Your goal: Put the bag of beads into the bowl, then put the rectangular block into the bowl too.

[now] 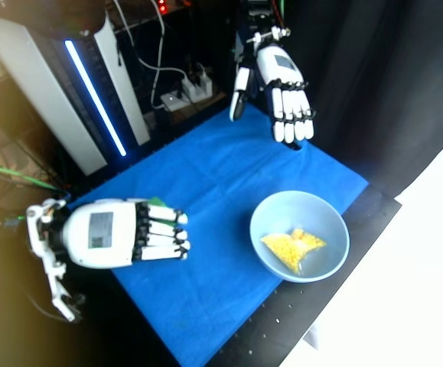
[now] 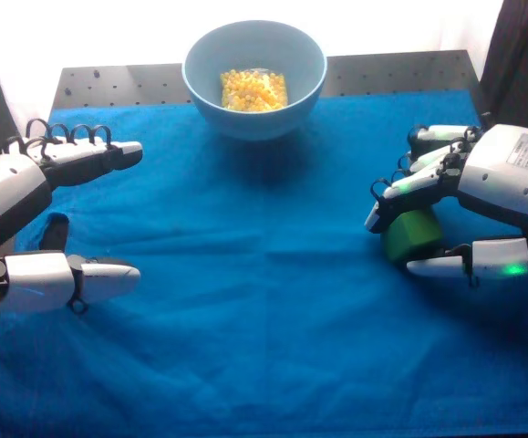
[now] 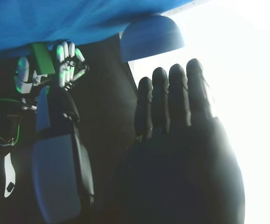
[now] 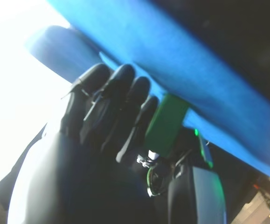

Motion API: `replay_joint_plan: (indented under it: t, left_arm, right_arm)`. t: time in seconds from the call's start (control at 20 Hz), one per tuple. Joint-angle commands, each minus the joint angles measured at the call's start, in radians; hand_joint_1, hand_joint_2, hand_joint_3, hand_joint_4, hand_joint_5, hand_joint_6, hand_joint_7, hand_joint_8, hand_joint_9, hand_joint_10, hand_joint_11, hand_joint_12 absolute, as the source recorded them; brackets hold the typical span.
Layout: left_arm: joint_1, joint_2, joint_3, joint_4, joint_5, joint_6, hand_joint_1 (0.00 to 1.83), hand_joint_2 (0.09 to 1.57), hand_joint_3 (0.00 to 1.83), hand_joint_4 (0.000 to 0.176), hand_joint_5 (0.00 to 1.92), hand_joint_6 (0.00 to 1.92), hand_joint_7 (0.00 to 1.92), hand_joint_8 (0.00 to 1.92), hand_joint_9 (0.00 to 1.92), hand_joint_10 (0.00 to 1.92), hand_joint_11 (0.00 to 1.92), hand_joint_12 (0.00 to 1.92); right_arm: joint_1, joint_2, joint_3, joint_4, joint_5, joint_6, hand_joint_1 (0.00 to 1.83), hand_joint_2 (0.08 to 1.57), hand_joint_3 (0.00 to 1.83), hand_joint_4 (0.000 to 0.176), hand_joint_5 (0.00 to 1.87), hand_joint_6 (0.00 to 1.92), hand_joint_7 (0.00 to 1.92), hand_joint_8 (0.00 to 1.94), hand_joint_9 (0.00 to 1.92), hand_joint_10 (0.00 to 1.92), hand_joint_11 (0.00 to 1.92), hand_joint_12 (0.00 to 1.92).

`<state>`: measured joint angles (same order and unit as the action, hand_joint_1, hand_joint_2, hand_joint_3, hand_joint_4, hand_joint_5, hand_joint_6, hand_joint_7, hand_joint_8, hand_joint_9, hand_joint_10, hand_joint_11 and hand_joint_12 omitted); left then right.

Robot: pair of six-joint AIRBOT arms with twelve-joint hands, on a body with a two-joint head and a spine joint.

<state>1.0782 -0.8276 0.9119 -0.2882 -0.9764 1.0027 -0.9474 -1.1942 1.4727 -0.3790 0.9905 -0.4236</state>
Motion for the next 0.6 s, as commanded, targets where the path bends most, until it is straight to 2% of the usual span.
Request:
replay_joint_plan:
  t: [0.0, 0.05, 0.1, 0.15, 0.2, 0.25, 0.3, 0.35, 0.4, 0.55]
  left_arm:
    - [-0.002, -0.004, 0.002, 0.002, -0.118, -0.004, 0.69, 1.00, 0.00, 0.031, 0.27, 0.00, 0.28, 0.00, 0.20, 0.00, 0.00, 0.35]
    - [0.000, -0.005, 0.002, 0.001, -0.118, -0.004, 0.69, 1.01, 0.00, 0.036, 0.26, 0.00, 0.27, 0.00, 0.19, 0.00, 0.00, 0.29]
    - [0.004, -0.006, 0.002, -0.002, -0.118, -0.004, 0.69, 1.01, 0.00, 0.043, 0.26, 0.00, 0.26, 0.00, 0.19, 0.00, 0.00, 0.28]
    - [0.006, -0.006, 0.002, -0.003, -0.119, -0.005, 0.69, 1.01, 0.00, 0.040, 0.25, 0.00, 0.26, 0.00, 0.19, 0.00, 0.00, 0.30]
    - [0.010, -0.006, 0.002, -0.003, -0.122, -0.011, 0.69, 1.01, 0.00, 0.036, 0.25, 0.00, 0.26, 0.00, 0.18, 0.00, 0.00, 0.30]
    - [0.014, -0.006, 0.001, -0.003, -0.129, -0.018, 0.68, 1.01, 0.00, 0.042, 0.25, 0.00, 0.25, 0.00, 0.16, 0.01, 0.00, 0.21]
    - [0.018, -0.006, 0.001, -0.005, -0.136, -0.022, 0.67, 1.01, 0.00, 0.051, 0.25, 0.00, 0.24, 0.00, 0.15, 0.00, 0.00, 0.12]
    - [0.023, -0.006, -0.001, -0.010, -0.142, -0.022, 0.66, 1.01, 0.00, 0.050, 0.25, 0.00, 0.25, 0.00, 0.15, 0.00, 0.00, 0.10]
    - [0.025, -0.007, -0.002, -0.014, -0.149, -0.022, 0.65, 1.01, 0.00, 0.045, 0.25, 0.00, 0.25, 0.00, 0.16, 0.01, 0.02, 0.11]
    - [0.029, -0.017, -0.002, -0.024, -0.174, -0.024, 0.68, 1.00, 0.00, 0.037, 0.26, 0.00, 0.25, 0.00, 0.16, 0.00, 0.00, 0.20]
  right_arm:
    - [0.016, 0.001, -0.001, 0.041, 0.108, -0.002, 0.93, 1.24, 0.00, 0.121, 0.76, 1.32, 0.93, 0.62, 0.76, 1.05, 0.56, 1.59]
    - [0.022, 0.002, -0.003, 0.040, 0.116, -0.002, 0.97, 1.23, 0.00, 0.064, 0.79, 1.30, 0.94, 0.98, 0.89, 1.34, 0.81, 1.66]
    - [0.032, 0.006, -0.008, 0.039, 0.128, -0.002, 0.99, 1.22, 0.00, 0.031, 0.80, 1.29, 0.94, 1.26, 0.99, 1.54, 0.97, 1.75]
    - [0.039, 0.014, -0.015, 0.039, 0.140, -0.002, 1.01, 1.23, 0.00, 0.000, 0.79, 1.30, 1.00, 1.40, 1.12, 1.65, 1.12, 1.85]
    - [0.052, 0.027, -0.024, 0.039, 0.163, -0.002, 0.99, 1.22, 0.00, 0.029, 0.80, 1.29, 1.00, 1.44, 1.11, 1.68, 1.11, 1.85]
    - [0.075, 0.040, -0.033, 0.039, 0.189, -0.002, 0.75, 1.28, 0.00, 0.000, 0.90, 0.98, 1.03, 1.35, 1.09, 1.61, 1.03, 1.85]
    - [0.099, 0.047, -0.036, 0.039, 0.206, -0.002, 0.93, 1.20, 0.00, 0.090, 0.88, 1.13, 1.08, 1.34, 1.12, 1.62, 1.04, 1.90]
    - [0.132, 0.048, -0.034, 0.038, 0.219, -0.002, 0.98, 1.18, 0.00, 0.105, 0.89, 1.15, 1.10, 1.36, 1.11, 1.66, 1.05, 1.92]
    - [0.166, 0.048, -0.023, 0.038, 0.222, -0.002, 1.05, 1.15, 0.00, 0.004, 0.92, 1.09, 1.10, 1.35, 1.11, 1.65, 1.02, 1.92]
    - [0.279, 0.012, 0.054, 0.038, 0.204, -0.002, 1.13, 1.16, 0.00, 0.000, 0.91, 1.10, 1.07, 1.39, 1.08, 1.72, 0.99, 1.92]
